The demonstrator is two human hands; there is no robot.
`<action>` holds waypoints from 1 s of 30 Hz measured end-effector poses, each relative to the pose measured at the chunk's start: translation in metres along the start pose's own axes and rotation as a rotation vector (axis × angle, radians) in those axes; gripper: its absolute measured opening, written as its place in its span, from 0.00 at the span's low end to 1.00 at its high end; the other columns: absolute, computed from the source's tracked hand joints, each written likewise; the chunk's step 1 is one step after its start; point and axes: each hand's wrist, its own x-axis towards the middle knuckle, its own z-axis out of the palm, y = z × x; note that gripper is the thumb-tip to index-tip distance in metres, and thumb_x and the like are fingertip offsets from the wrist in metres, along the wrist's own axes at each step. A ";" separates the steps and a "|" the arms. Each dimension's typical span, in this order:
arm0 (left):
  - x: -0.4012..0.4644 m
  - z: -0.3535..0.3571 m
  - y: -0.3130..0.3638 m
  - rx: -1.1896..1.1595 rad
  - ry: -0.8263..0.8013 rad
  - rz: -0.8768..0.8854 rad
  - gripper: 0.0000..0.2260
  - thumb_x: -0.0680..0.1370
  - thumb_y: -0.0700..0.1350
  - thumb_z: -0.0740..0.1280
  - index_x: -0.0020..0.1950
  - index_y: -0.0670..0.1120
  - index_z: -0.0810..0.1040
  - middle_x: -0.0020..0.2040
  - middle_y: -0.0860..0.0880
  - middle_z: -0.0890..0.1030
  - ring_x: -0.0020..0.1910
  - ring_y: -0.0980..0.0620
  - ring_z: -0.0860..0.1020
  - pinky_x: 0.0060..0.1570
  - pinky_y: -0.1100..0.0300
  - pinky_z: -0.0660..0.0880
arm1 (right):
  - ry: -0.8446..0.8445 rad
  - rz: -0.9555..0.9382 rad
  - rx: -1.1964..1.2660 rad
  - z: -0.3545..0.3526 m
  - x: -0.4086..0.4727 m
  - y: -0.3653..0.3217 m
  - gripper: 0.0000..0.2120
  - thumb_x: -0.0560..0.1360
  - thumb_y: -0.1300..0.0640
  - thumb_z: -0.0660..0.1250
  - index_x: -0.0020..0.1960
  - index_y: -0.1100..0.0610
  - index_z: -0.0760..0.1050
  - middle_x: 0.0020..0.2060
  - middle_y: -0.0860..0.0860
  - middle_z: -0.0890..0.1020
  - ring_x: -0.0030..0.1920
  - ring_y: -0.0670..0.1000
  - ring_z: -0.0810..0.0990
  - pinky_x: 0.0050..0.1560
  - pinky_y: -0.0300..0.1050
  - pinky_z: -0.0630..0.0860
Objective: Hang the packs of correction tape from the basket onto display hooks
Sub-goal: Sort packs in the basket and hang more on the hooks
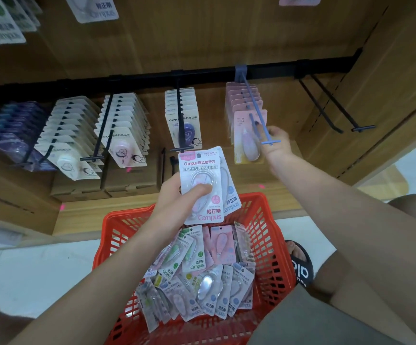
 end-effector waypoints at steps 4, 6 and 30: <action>0.000 0.000 0.001 -0.026 -0.003 -0.002 0.11 0.81 0.39 0.70 0.60 0.51 0.82 0.55 0.51 0.88 0.54 0.48 0.86 0.56 0.40 0.83 | -0.064 0.080 -0.099 0.007 0.034 -0.003 0.03 0.83 0.64 0.65 0.57 0.61 0.74 0.40 0.50 0.71 0.40 0.49 0.72 0.37 0.33 0.70; 0.000 0.000 0.002 -0.029 -0.008 0.002 0.11 0.81 0.39 0.70 0.60 0.51 0.82 0.55 0.50 0.87 0.55 0.47 0.86 0.57 0.38 0.82 | -0.044 0.127 -0.075 0.009 0.033 -0.002 0.07 0.83 0.58 0.66 0.56 0.63 0.73 0.41 0.56 0.73 0.36 0.51 0.71 0.34 0.36 0.69; -0.031 -0.004 -0.002 0.198 -0.064 0.146 0.22 0.77 0.40 0.73 0.63 0.64 0.78 0.62 0.55 0.83 0.61 0.54 0.83 0.60 0.44 0.81 | -0.543 0.169 0.310 -0.009 -0.144 0.032 0.11 0.83 0.59 0.67 0.63 0.59 0.79 0.55 0.59 0.87 0.54 0.59 0.87 0.51 0.52 0.82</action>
